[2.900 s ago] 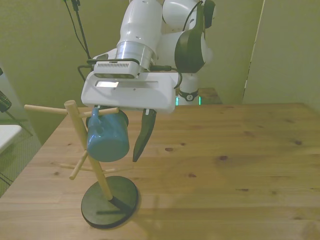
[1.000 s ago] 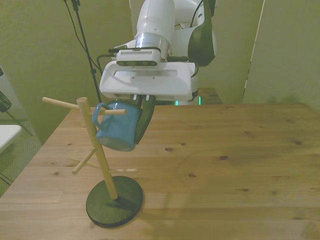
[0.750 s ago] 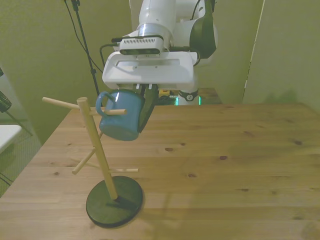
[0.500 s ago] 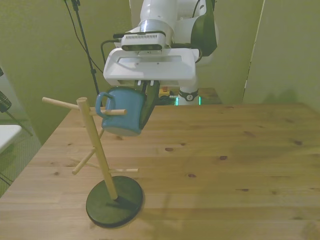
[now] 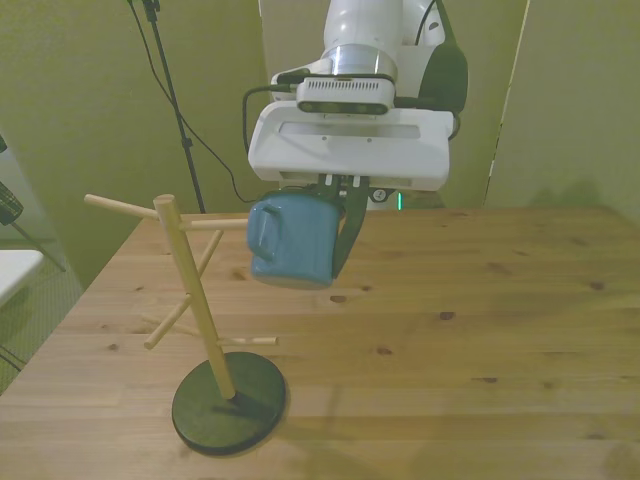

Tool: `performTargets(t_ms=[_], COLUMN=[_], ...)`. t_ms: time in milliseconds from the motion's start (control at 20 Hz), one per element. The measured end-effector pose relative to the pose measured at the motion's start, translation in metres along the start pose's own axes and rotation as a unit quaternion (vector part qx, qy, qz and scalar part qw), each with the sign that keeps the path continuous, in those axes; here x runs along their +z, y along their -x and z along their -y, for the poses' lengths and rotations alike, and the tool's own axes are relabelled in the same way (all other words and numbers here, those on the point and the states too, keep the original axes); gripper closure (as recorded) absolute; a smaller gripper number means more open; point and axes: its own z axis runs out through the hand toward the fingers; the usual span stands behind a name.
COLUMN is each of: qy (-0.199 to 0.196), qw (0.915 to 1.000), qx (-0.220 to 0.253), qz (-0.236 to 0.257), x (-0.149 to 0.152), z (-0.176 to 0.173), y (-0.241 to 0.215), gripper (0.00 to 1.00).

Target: Unload the mug

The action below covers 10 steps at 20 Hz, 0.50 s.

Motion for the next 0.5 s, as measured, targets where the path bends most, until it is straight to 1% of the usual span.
performTargets(t_ms=[150, 350, 500], qy=[0.000, -0.001, 0.010], qw=[0.9999, 0.9986, 0.9956], qx=[-0.013, -0.046, -0.074], qz=[0.001, 0.026, 0.056], x=[0.002, -0.002, -0.010], z=[0.019, 0.043, 0.039], y=[0.018, 0.072, 0.119], gripper=[1.00, 1.00, 1.00])
